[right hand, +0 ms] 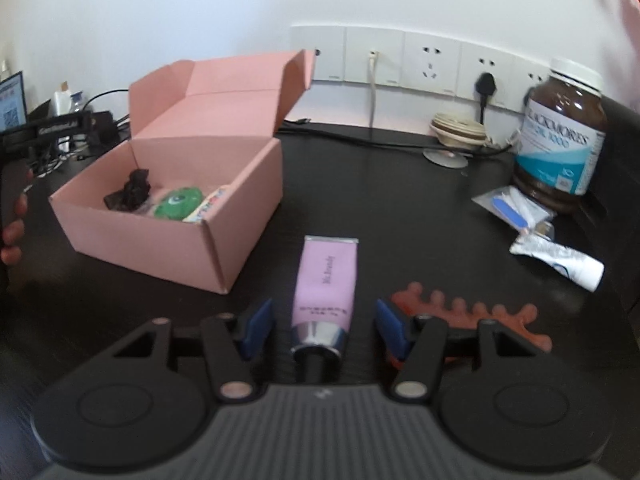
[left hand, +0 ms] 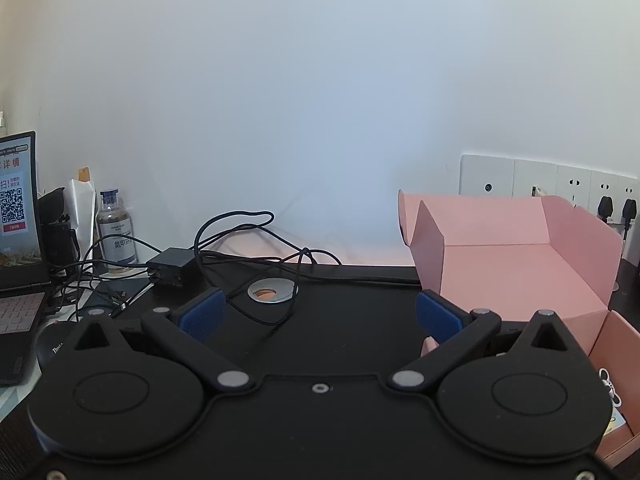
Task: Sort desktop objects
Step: 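Lift the pink tube off the desk with the right gripper, then carry the pink tube over the pink box and lower it inside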
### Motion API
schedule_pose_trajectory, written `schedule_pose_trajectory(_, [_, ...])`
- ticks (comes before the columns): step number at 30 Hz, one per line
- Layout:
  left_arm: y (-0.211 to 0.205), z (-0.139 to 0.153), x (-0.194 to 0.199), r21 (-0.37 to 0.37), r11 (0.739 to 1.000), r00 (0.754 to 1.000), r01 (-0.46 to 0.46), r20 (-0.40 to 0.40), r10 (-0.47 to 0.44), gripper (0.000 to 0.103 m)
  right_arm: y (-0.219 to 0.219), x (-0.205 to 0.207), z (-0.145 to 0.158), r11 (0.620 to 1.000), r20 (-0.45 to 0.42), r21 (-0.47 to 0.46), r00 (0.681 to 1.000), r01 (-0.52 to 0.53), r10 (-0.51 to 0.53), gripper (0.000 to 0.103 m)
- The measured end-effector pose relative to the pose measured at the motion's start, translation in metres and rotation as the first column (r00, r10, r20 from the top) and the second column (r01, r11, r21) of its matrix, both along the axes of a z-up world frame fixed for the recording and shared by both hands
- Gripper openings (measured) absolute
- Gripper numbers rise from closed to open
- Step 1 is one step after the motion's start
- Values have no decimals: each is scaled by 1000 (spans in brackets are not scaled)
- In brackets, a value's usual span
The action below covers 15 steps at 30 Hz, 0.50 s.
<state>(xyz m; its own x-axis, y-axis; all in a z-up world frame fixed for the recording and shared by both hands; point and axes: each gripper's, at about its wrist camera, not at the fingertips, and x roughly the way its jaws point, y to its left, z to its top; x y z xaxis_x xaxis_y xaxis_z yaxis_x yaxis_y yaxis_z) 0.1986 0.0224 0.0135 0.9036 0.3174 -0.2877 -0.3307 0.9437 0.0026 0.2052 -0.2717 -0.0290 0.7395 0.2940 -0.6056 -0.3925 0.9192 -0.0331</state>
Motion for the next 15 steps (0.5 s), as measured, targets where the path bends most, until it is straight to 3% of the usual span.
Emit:
schedule_pose_trajectory(4, [-1,1,0,10,1000,1000,-5,-3,5,103,3,1,2,1000,9,-4,1000,-8,8,32])
schedule_pose_trajectory(10, [-3,1,-1,26,1000,1000,-7,0,7,103,0,-1,0,999,22,34,1000,16,-16,32])
schedule_pose_trajectory(15, [-2,2,-1,11,1000,1000,0,1,0,103,-11,-6,6,988,20,149,999,47,-51,32])
